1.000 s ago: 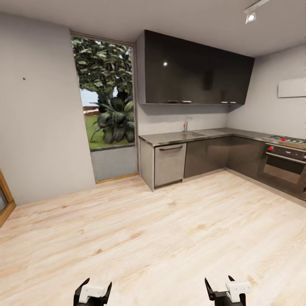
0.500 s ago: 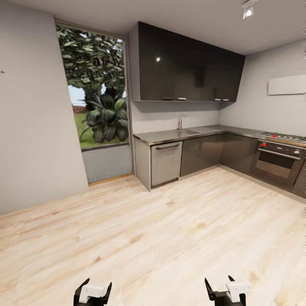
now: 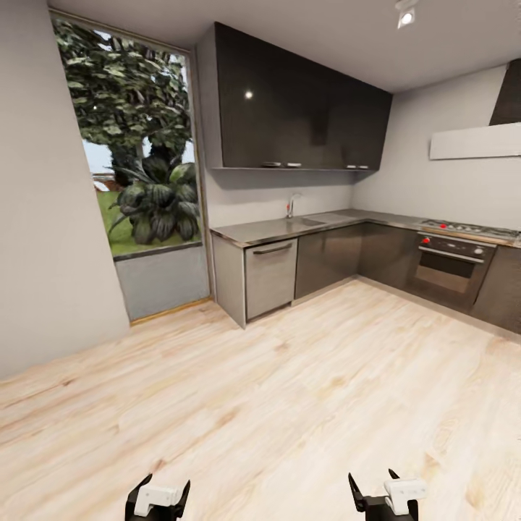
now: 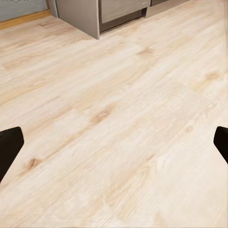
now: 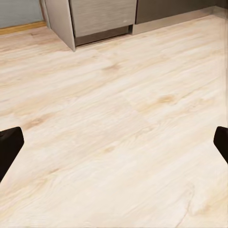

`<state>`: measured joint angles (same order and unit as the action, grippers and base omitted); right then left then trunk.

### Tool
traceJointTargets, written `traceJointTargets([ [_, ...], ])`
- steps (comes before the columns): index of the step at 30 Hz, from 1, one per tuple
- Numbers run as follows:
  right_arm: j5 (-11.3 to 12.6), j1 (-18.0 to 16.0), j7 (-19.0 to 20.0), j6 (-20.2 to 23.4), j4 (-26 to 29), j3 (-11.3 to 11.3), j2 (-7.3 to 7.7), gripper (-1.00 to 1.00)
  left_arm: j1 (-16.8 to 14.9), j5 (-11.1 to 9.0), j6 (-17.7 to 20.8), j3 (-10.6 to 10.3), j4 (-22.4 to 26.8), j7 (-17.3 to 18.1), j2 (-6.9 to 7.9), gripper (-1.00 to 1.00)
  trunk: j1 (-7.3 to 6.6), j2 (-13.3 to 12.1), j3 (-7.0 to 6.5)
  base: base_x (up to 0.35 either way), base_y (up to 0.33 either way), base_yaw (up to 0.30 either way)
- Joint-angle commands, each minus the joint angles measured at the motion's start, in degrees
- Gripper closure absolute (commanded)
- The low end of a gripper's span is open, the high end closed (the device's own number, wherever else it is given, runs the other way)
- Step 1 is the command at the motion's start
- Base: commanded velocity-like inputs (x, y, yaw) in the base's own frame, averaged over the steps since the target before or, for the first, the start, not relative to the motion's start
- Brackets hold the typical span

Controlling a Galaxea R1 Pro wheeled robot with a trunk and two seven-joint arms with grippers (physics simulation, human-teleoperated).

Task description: Put the three can of soda from the living room inside the tash can in the kitchen.

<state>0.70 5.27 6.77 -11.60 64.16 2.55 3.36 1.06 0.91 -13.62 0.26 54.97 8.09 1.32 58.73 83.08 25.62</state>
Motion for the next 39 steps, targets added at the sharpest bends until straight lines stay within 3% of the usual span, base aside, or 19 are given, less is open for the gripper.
traceJointTargets([
  [1,0.00,0.00,0.00,0.00,0.00,0.00,0.00,-1.00,0.00,-0.01,0.00,0.00,0.01,0.00,0.00,-1.00,0.00,0.00,0.04,0.193,0.216,-0.220],
  [13,0.00,0.00,0.00,0.00,0.00,0.00,-0.01,-1.00,0.03,0.03,0.00,-0.06,-0.01,0.00,0.00,-1.00,0.00,0.00,0.43,0.050,0.010,-0.224],
  [39,0.00,0.00,0.00,0.00,0.00,0.00,-0.02,-1.00,0.01,0.05,0.00,-0.33,0.03,0.00,0.00,-1.00,0.00,0.00,1.24,0.001,-0.268,-0.226],
])
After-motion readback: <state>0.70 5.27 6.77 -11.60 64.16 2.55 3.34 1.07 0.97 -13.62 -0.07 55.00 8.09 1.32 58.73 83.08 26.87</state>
